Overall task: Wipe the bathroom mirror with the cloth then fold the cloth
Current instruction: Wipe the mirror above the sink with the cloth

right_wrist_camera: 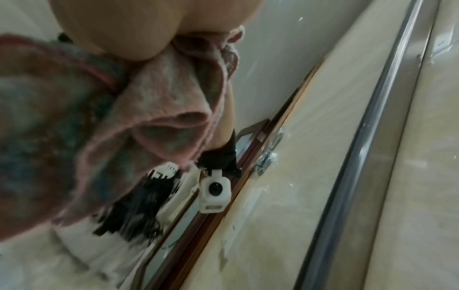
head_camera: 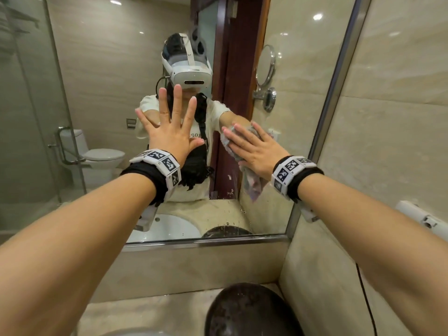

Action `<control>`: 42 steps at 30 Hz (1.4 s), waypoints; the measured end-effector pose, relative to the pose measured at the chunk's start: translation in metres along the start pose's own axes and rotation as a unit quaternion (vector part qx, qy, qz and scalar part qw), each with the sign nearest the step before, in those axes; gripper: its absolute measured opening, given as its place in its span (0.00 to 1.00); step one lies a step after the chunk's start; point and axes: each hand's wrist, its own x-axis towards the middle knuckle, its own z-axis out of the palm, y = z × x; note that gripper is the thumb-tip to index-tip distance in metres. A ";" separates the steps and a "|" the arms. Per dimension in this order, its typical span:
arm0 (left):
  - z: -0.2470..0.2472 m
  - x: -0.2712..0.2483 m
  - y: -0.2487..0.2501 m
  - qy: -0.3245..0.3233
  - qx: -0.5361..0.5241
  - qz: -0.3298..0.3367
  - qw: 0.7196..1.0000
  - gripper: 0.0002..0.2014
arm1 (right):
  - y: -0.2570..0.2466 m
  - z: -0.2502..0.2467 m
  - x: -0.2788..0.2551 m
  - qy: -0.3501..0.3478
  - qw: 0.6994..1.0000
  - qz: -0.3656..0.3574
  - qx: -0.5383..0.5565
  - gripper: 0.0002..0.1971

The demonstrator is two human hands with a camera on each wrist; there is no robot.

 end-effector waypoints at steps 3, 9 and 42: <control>0.000 0.000 0.000 -0.004 0.010 0.000 1.000 0.47 | 0.021 -0.026 0.008 0.079 0.982 0.165 0.048 0.33; 0.001 0.002 -0.001 -0.007 0.010 0.004 1.000 0.47 | 0.033 -0.044 0.025 0.106 0.969 0.208 0.078 0.34; 0.081 -0.092 0.028 -0.017 0.032 0.047 0.998 0.50 | -0.138 0.116 -0.014 0.217 0.974 0.038 0.057 0.34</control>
